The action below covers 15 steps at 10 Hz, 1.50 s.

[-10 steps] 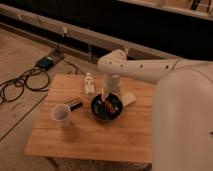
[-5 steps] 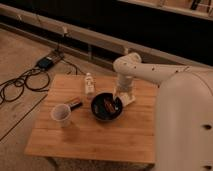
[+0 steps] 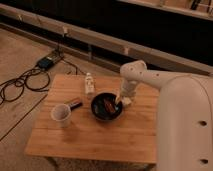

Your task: Drag the ceramic bowl in a circle

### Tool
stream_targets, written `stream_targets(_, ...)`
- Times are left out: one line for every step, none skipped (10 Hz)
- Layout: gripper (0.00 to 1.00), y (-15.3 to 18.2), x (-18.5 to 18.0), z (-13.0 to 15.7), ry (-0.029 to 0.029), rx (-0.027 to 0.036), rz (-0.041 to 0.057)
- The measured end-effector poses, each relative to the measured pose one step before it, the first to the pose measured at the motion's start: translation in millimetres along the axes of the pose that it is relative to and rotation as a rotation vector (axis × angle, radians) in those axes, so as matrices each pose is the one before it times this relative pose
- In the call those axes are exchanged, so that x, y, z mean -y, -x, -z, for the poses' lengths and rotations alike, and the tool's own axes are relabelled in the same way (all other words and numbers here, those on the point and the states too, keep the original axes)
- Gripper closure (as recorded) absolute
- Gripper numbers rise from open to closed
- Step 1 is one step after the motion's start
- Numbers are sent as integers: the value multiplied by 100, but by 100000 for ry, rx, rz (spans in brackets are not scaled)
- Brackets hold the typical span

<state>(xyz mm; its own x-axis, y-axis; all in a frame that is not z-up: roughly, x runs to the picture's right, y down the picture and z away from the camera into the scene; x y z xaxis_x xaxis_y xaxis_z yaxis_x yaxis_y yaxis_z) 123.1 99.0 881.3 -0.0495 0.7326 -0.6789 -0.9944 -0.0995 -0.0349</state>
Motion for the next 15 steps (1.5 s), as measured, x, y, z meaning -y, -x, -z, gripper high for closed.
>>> stream_targets(35,-193,41,-595,854,-1306,162)
stream_targets(35,-188,-38,-502,439,-1338,420)
stream_targets(35,-193,-21,-593,265,-1737,668)
stream_targets(35,-77,80,-274,-38,-980,293)
stream_targets(35,-27,6,-190,-28,-799,329)
stream_targets(40,-62,-11,-203,-68,-1046,503)
stream_targets(51,-130,-94,-231,243,-1262,630)
stream_targets(59,-50,-62,-51,253,-616,302)
stream_targets(71,-68,-90,-33,562,-745,149)
stream_targets(80,-51,7,32,269,-410,-88)
stream_targets(89,-175,-11,-5,455,-723,-227)
stream_targets(92,-193,-39,21,305,-603,-112)
stream_targets(92,-440,-291,179,200,-1232,224)
stream_targets(92,-359,-24,188,6,-751,-57)
stream_targets(92,-451,17,434,-127,-589,-52)
